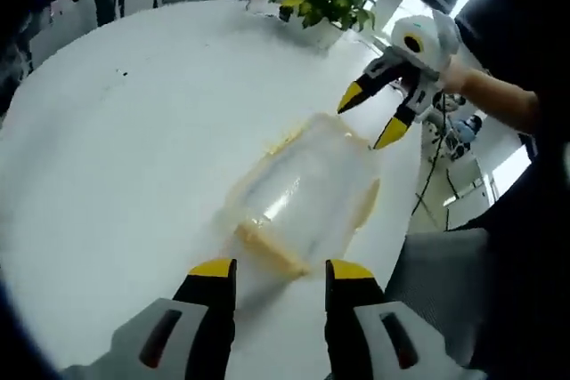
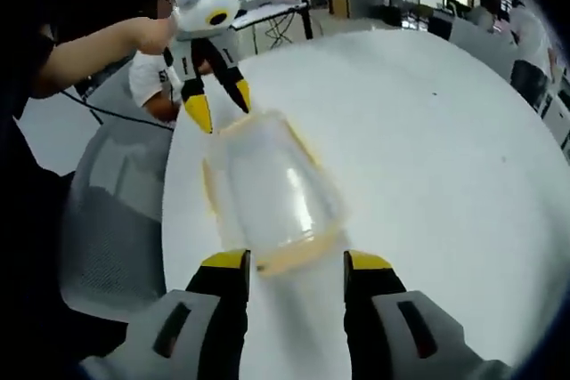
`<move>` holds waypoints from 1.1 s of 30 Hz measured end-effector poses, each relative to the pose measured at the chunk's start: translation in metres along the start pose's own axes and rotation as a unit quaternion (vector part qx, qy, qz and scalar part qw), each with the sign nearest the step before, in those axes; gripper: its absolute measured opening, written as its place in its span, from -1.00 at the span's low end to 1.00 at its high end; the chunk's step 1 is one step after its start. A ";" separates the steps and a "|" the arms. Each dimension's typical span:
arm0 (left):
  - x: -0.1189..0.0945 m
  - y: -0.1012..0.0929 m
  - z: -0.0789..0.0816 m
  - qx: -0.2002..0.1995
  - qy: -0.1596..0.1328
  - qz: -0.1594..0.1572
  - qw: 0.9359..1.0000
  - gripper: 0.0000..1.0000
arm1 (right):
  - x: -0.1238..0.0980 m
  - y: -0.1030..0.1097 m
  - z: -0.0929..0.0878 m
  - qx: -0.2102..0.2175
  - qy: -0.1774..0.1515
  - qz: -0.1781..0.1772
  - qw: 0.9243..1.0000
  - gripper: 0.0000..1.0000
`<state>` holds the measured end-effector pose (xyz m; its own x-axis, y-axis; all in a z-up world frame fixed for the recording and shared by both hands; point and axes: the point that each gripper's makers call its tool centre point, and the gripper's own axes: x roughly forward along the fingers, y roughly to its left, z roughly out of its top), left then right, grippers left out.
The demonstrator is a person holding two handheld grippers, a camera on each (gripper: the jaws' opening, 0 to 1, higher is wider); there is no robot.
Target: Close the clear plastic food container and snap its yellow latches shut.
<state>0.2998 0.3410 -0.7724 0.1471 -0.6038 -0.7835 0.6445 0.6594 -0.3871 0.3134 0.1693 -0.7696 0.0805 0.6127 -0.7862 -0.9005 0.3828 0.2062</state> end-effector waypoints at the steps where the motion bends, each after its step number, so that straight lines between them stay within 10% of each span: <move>1: 0.000 -0.001 0.001 -0.021 -0.009 -0.004 1.000 -0.32 | 0.000 -0.001 0.000 0.004 0.000 -0.001 1.000 -0.21; 10: 0.004 0.004 -0.002 -0.095 -0.034 0.000 0.995 -0.34 | 0.008 0.001 0.001 0.120 -0.040 -0.005 0.992 -0.24; 23: 0.014 0.003 0.004 -0.088 -0.063 0.036 0.994 -0.53 | 0.015 0.006 -0.005 0.241 -0.074 0.001 0.968 -0.45; 33: 0.013 0.001 0.003 -0.078 -0.068 0.042 0.994 -0.60 | 0.016 0.009 -0.005 0.229 -0.087 0.000 0.969 -0.50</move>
<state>0.3047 0.3321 -0.7816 0.3028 -0.5915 -0.7473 0.5022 0.7654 -0.4024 0.3050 0.1793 -0.7833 0.1869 0.7051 -0.6840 -0.6192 0.6251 0.4752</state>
